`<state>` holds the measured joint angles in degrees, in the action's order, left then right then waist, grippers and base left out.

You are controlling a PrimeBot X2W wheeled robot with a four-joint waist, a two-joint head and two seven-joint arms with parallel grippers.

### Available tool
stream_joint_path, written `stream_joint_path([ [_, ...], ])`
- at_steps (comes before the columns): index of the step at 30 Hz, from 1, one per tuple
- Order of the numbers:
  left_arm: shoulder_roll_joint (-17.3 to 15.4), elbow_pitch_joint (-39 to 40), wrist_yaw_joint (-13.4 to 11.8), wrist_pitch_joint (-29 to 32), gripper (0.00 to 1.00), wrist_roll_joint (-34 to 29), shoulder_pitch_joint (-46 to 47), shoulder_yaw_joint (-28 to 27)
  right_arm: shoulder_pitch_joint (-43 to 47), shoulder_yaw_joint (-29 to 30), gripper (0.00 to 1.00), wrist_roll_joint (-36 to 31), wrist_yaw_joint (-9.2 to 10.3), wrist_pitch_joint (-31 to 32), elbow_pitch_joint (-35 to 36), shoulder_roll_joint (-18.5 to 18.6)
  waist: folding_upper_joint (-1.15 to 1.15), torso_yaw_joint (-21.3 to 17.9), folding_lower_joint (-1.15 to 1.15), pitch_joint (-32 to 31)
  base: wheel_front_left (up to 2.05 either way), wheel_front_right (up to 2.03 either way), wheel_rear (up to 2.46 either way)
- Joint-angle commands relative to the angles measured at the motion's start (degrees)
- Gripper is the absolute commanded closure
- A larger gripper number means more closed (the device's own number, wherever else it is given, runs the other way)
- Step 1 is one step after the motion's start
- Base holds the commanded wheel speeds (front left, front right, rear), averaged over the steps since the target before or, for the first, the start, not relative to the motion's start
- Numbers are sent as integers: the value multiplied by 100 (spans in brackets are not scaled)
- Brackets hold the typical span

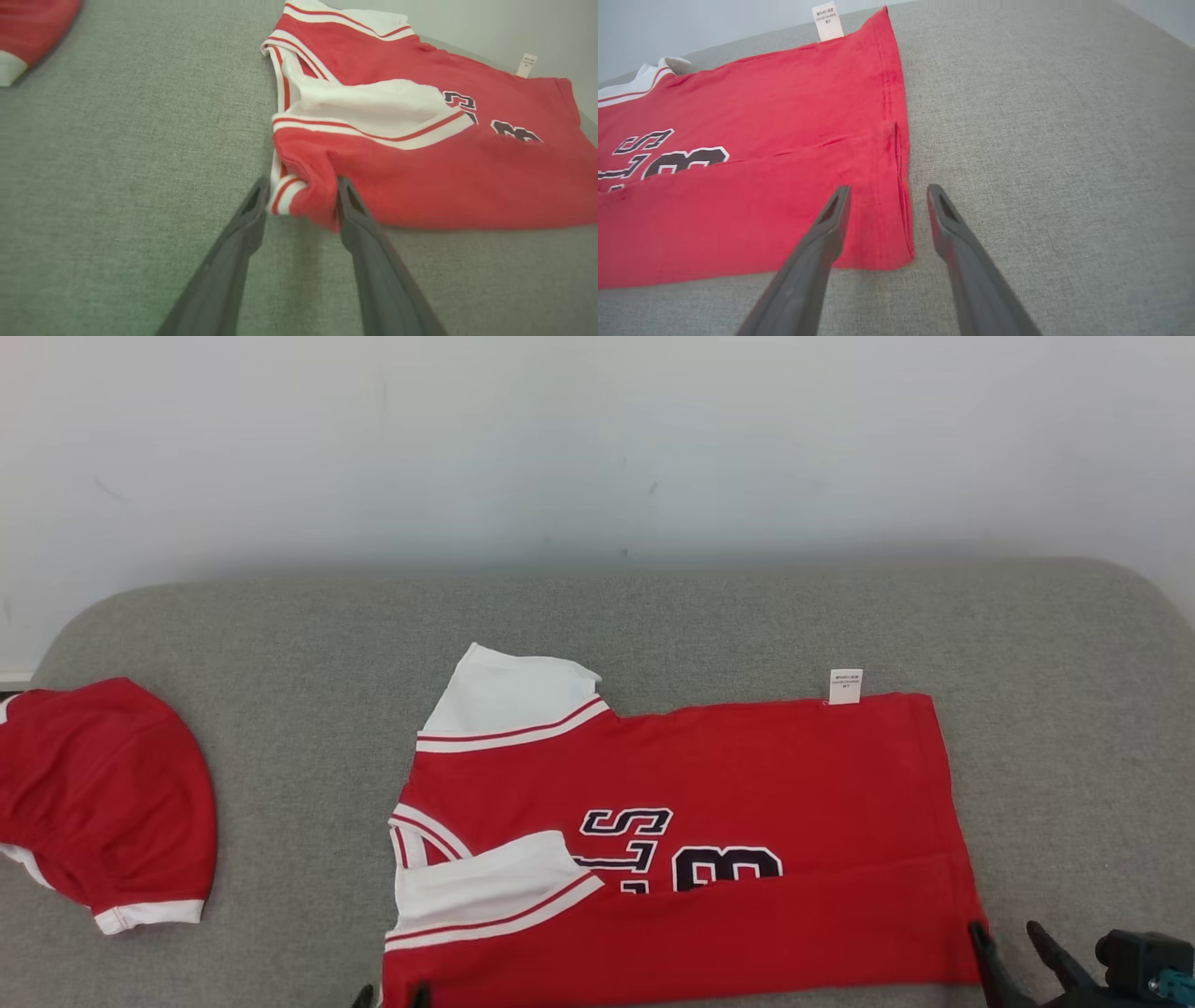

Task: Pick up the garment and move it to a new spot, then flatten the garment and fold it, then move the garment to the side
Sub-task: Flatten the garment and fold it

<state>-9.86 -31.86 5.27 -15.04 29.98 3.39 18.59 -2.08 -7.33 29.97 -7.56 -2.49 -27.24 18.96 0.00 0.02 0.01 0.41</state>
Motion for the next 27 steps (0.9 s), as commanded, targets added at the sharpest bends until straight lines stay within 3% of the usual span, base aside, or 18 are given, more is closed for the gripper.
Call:
stream_joint_path([
  [1, 10, 45, -23, -20, 0, -61, -97, -32, 61, 62, 0, -73, 12, -34, 82, -31, 0, -3, -1, -18, 0, 0, 0],
  [16, -123, 1933, -562, -19, 0, -1018, -261, -1223, 18, 452, 0, -909, 13, -965, 1338, -690, 0, -80, -1, -196, 0, 0, 0],
  [27, -36, 2491, -536, -19, 0, -1581, -603, -1670, 471, 616, 0, -1098, 13, -1236, 1802, -928, 0, -55, -1, -175, 0, 0, 0],
])
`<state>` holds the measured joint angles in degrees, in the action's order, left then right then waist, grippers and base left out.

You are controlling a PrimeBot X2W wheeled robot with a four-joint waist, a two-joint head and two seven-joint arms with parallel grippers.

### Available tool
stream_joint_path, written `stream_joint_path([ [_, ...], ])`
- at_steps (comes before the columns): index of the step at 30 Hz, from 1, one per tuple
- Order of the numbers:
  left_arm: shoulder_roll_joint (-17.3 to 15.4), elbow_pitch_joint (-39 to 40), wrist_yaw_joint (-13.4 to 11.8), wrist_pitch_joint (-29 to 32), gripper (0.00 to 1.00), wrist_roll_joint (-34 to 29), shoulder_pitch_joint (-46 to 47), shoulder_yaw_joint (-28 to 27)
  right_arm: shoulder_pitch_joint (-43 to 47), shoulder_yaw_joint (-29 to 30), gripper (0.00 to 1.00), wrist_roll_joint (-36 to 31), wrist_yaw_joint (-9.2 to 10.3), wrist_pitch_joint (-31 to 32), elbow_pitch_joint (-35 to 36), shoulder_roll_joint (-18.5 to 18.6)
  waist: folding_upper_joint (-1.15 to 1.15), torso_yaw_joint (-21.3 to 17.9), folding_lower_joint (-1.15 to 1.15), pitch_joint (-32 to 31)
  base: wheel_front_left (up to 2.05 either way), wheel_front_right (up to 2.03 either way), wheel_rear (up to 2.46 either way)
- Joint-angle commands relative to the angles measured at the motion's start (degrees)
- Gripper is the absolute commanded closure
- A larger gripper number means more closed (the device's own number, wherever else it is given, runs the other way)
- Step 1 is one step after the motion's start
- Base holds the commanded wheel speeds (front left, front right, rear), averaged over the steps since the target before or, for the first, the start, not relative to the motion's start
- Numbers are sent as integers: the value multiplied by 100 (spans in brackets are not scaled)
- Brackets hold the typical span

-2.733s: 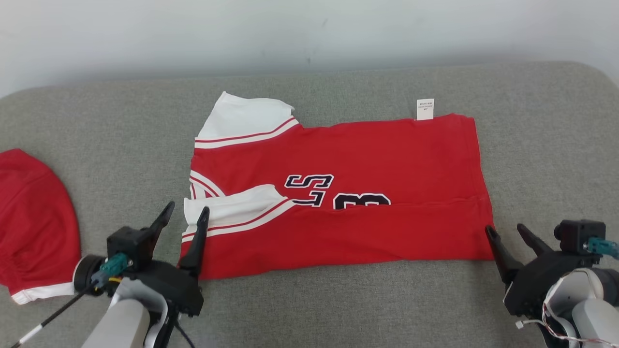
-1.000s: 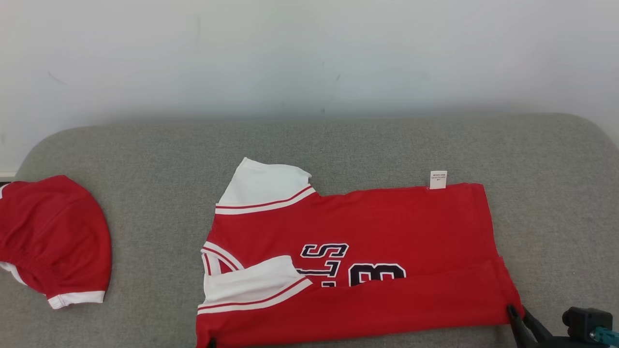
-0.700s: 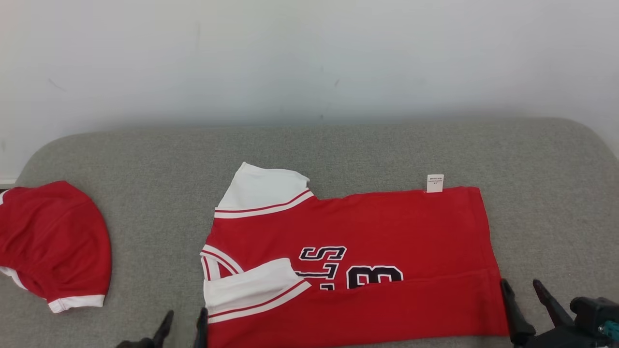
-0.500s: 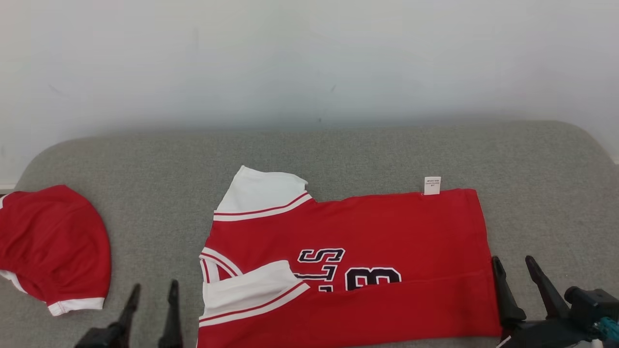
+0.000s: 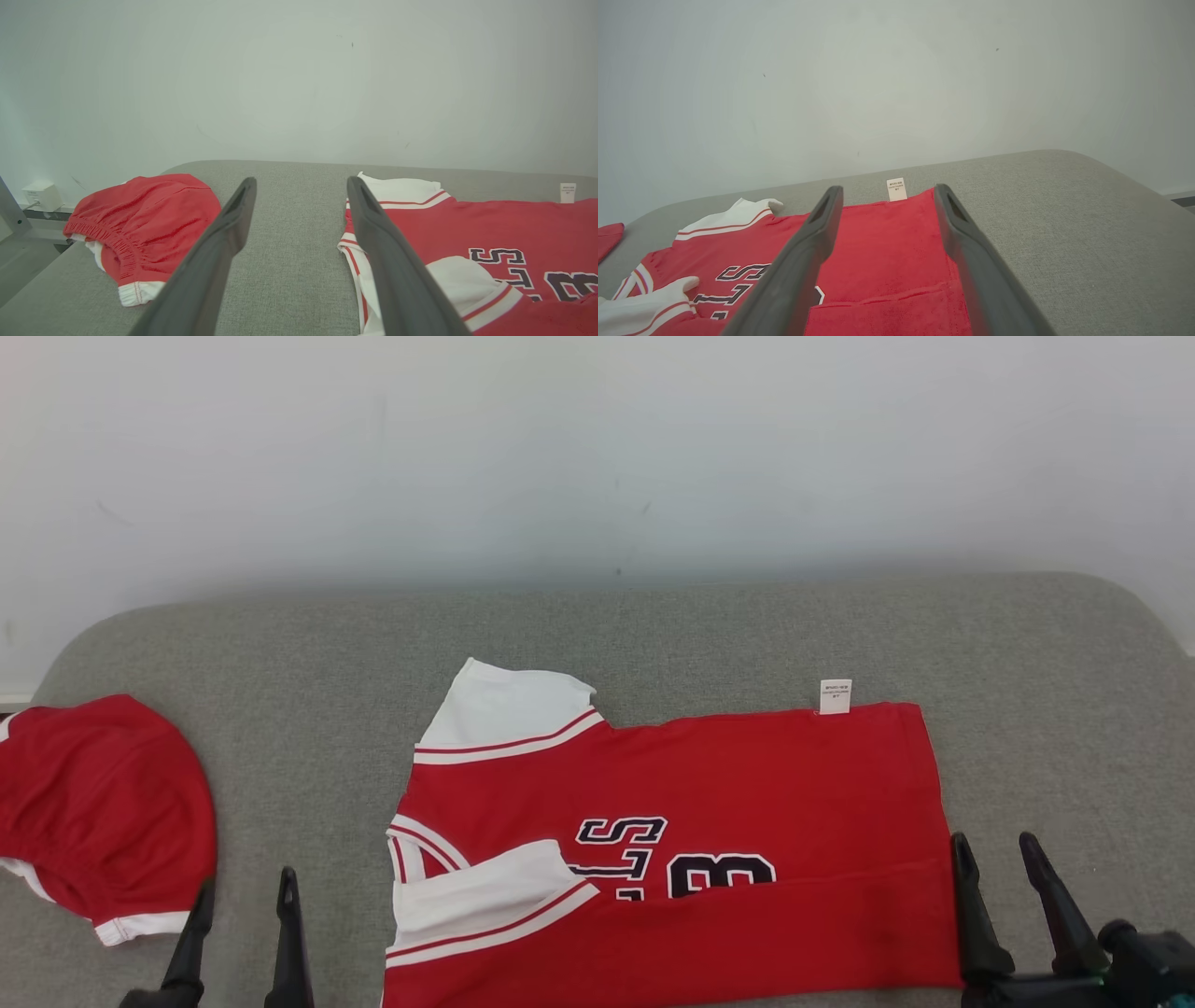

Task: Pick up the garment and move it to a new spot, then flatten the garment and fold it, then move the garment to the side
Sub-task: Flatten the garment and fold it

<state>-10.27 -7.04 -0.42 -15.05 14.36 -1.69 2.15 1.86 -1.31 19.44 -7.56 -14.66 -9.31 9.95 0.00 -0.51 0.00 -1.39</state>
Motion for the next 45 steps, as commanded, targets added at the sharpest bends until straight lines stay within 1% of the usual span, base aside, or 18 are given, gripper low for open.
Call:
stream_joint_path([
  [1, 32, 1, 44, -18, 0, -50, -153, -48, 134, 23, 0, -64, 13, -30, 7, -44, 0, -4, 0, 10, 0, 0, 0],
  [3, 85, -4, 20, -19, 0, -172, -284, -52, 223, 41, 0, -87, 13, -43, -4, -61, 0, -7, 0, 19, 0, 0, 0],
  [11, 226, -36, 107, -18, 0, -282, -539, -237, 360, 75, 0, -152, 13, -51, -70, -90, 0, -19, 0, 48, 0, 0, 0],
  [16, 210, -159, 266, -19, 0, -329, -313, -305, 142, -16, 0, -151, 13, -53, -162, -34, 0, -47, 0, 101, 0, 0, 0],
  [20, 23, -383, 449, -18, 0, -341, 144, -285, -228, -89, 0, -117, 13, 83, -383, 124, 0, -108, 0, 226, 0, 0, 0],
  [23, -175, -573, 575, 51, 0, -279, 726, -211, -665, -97, 0, -124, 13, 208, -592, 257, 0, -160, 0, 416, 0, 0, 0],
  [29, -620, -882, 741, 508, 0, -91, 2218, -13, -1791, -60, 0, -53, 13, 517, -1175, 406, 0, -282, 0, 1096, 0, 0, 0],
  [34, -937, -1288, 790, 965, 0, 207, 3447, 226, -2833, -207, 0, -32, 12, 787, -1824, 463, 0, -466, 0, 1706, 0, 0, 0],
  [36, -1102, -1459, 783, 1179, 0, 284, 3882, 404, -3280, -289, 0, -26, 12, 873, -2070, 469, 0, -546, 0, 1947, 0, 0, 0],
  [39, -1270, -1715, 789, 1449, 0, 566, 4458, 790, -3838, -457, 0, -50, 13, 980, -2470, 450, 0, -643, 0, 2223, 0, 0, 0],
  [45, -1626, -2303, 783, 1945, 0, 1184, 5354, 1494, -4709, -791, 0, -79, 12, 1197, -3167, 348, 0, -820, 0, 2587, 0, 0, 0],
])
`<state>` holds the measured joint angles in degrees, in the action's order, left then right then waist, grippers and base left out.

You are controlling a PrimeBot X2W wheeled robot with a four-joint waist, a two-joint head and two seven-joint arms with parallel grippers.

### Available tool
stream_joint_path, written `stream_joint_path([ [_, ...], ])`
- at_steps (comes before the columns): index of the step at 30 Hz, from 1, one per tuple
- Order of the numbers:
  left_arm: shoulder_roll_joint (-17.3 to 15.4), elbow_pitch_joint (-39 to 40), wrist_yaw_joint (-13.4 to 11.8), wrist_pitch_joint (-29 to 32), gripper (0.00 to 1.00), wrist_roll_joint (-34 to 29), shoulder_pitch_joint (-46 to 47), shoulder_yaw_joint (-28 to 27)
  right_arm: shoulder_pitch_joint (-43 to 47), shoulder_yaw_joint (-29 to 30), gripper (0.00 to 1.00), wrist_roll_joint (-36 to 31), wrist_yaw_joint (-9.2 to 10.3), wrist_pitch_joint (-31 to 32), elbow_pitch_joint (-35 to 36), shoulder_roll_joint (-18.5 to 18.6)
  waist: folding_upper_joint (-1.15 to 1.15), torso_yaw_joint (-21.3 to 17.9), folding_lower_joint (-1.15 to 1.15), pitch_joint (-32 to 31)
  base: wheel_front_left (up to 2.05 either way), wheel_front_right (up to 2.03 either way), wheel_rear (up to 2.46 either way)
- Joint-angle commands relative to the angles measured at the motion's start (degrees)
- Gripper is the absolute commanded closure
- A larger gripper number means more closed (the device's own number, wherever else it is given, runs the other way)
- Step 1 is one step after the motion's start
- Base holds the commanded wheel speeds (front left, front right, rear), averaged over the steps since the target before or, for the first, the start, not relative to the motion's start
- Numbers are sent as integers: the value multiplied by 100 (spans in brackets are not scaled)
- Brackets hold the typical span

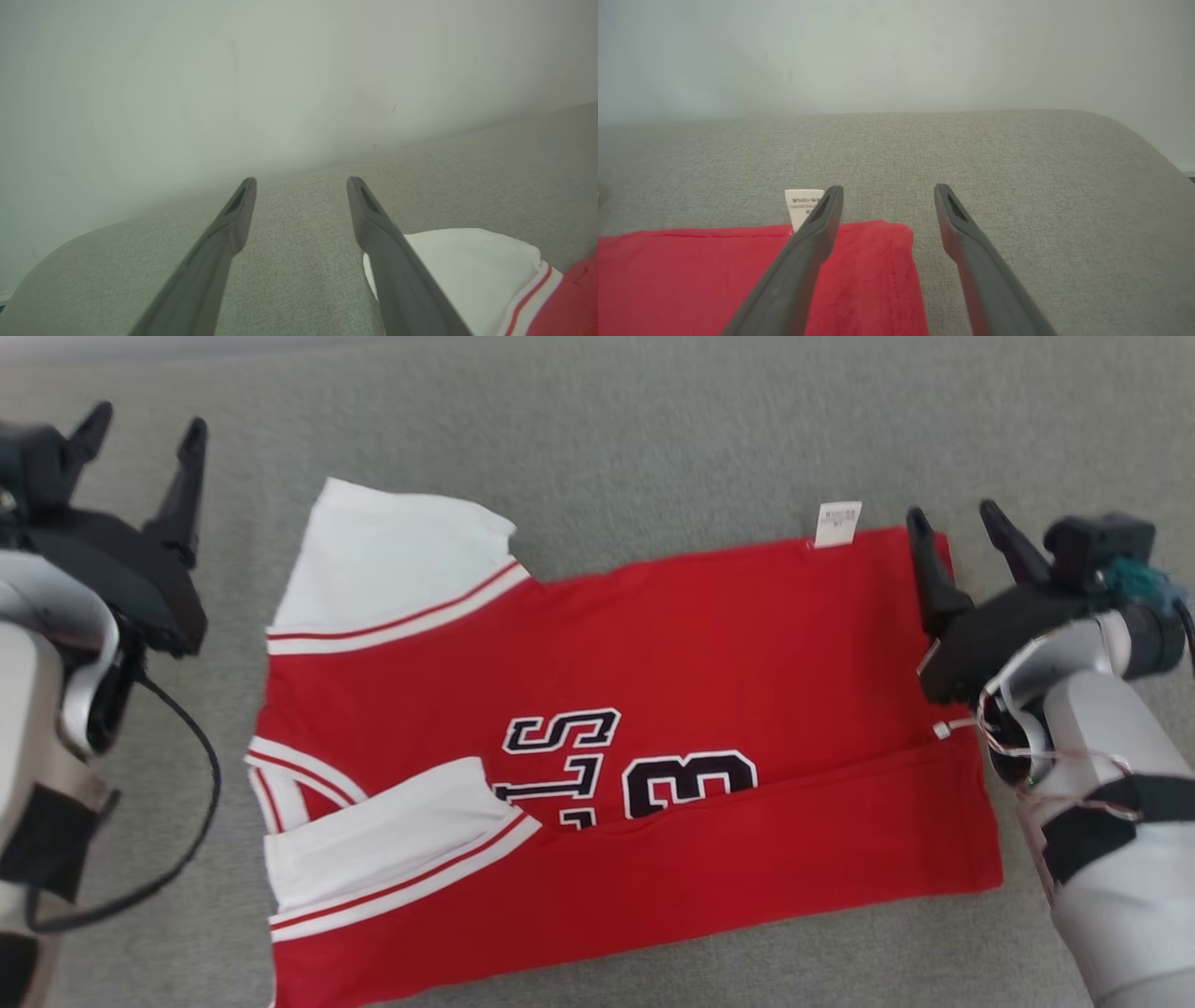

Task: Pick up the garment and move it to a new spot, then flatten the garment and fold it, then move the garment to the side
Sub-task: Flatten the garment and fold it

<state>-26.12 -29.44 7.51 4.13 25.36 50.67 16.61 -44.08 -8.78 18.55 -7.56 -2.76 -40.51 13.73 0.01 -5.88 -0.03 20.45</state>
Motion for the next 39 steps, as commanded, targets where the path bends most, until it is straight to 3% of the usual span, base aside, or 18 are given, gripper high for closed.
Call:
stream_joint_path([
  [1, -77, -174, -10, 100, 0, 182, 222, 152, -218, -100, 0, 19, 12, 36, -152, -40, -1, -312, 3, 445, 0, 0, 0],
  [12, -405, -879, -11, 655, 0, 859, 840, 1201, -933, -758, 0, 270, 13, 359, -794, -234, -1, -583, 3, 566, 0, 0, 0],
  [30, -477, -1513, -11, 1323, 0, 1654, 1211, 2310, -1286, -1641, 0, 873, 13, 728, -1096, -322, -1, -796, 3, 517, 0, 0, 0],
  [31, -481, -1534, -11, 1371, 12, 1705, 1229, 2355, -1312, -1668, 29, 895, 13, 736, -1130, -349, -1, -798, 3, 535, 0, 0, 0],
  [32, -476, -1559, -11, 1406, 59, 1764, 1238, 2384, -1335, -1705, 89, 912, 13, 762, -1157, -381, -1, -798, 3, 551, 0, 0, 0],
  [33, -478, -1570, -11, 1404, 98, 1799, 1263, 2409, -1377, -1712, 100, 944, 13, 746, -1186, -396, -1, -793, 3, 569, 0, 0, 0],
  [39, -435, -1575, -10, 974, 100, 1892, 1423, 2514, -1587, -1683, 100, 948, 13, 342, -1392, -348, -1, -654, 3, 549, 0, 0, 0],
])
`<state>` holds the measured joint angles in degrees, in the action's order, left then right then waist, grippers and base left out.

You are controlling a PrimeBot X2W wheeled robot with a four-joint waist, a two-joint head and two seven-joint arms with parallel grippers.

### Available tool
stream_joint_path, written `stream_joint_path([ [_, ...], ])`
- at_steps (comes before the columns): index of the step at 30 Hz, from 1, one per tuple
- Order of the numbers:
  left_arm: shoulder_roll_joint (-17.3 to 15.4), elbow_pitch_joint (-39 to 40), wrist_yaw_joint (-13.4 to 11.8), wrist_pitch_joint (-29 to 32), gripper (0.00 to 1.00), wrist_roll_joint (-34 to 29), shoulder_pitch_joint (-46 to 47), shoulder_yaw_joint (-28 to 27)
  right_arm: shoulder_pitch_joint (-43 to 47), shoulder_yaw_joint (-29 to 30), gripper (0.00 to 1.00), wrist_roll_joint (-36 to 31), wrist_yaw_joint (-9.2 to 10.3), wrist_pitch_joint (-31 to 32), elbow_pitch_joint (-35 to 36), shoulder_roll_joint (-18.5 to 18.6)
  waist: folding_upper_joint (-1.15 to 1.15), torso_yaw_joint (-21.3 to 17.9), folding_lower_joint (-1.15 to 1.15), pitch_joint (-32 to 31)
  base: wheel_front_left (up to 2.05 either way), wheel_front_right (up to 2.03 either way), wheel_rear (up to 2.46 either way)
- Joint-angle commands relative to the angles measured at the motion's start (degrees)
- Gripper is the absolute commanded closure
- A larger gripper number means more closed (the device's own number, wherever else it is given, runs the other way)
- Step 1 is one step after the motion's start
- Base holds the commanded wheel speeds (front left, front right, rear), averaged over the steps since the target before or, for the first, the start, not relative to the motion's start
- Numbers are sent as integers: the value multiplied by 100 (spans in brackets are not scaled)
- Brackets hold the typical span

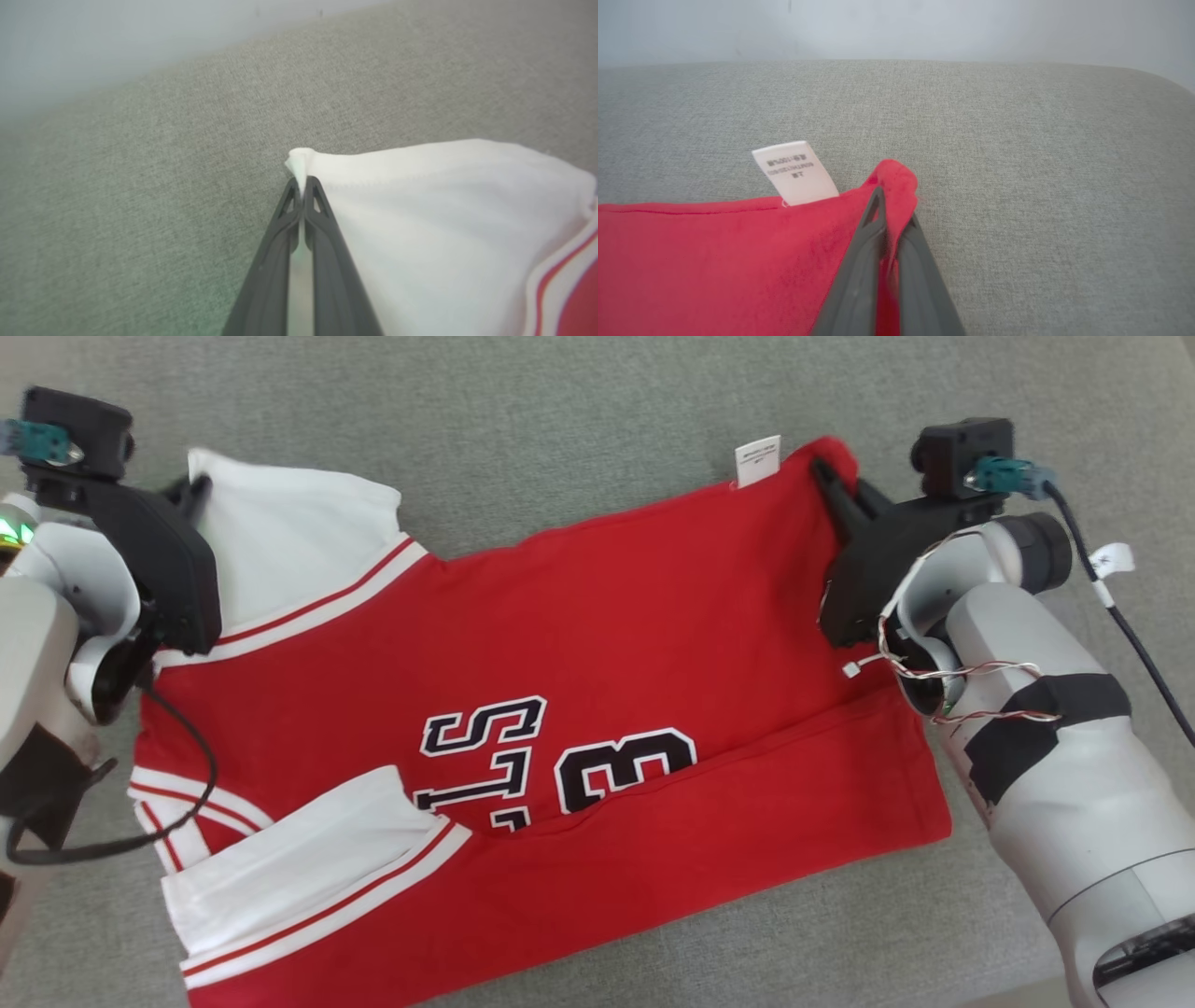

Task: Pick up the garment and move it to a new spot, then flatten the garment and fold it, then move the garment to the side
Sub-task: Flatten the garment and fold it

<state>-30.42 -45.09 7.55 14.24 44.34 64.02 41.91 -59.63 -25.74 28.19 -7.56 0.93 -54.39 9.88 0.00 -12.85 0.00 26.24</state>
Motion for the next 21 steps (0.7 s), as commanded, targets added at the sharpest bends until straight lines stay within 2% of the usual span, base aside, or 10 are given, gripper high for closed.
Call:
stream_joint_path([
  [1, 23, -34, -15, -200, 100, 23, 119, -52, -38, 25, 100, -41, 13, -156, -51, 62, 0, 73, 0, -54, 0, 0, 0],
  [3, 143, -104, -15, -534, 100, 105, 35, -36, 53, 11, 100, -113, 13, -433, -245, 124, 0, 183, 0, -167, 0, 0, 0],
  [7, 179, -10, -15, -1027, 100, 230, -121, -20, 243, -104, 100, -93, 13, -815, -305, 145, 0, 291, 0, -304, 0, 0, 0],
  [14, 149, 472, -15, -1801, 100, 316, -608, 18, 643, -300, 100, -94, 13, -1347, -279, 403, 0, 507, 0, -572, 0, 0, 0],
  [17, 117, 859, -117, -2188, 100, 210, -1010, 64, 877, -332, 100, -75, 13, -1507, -200, 584, 0, 656, 0, -690, 0, 0, 0],
  [21, 130, 1527, -416, -2620, 100, 175, -1648, 48, 1253, -241, 100, -2, 13, -1602, -44, 870, 0, 900, 0, -823, 0, 0, 0],
])
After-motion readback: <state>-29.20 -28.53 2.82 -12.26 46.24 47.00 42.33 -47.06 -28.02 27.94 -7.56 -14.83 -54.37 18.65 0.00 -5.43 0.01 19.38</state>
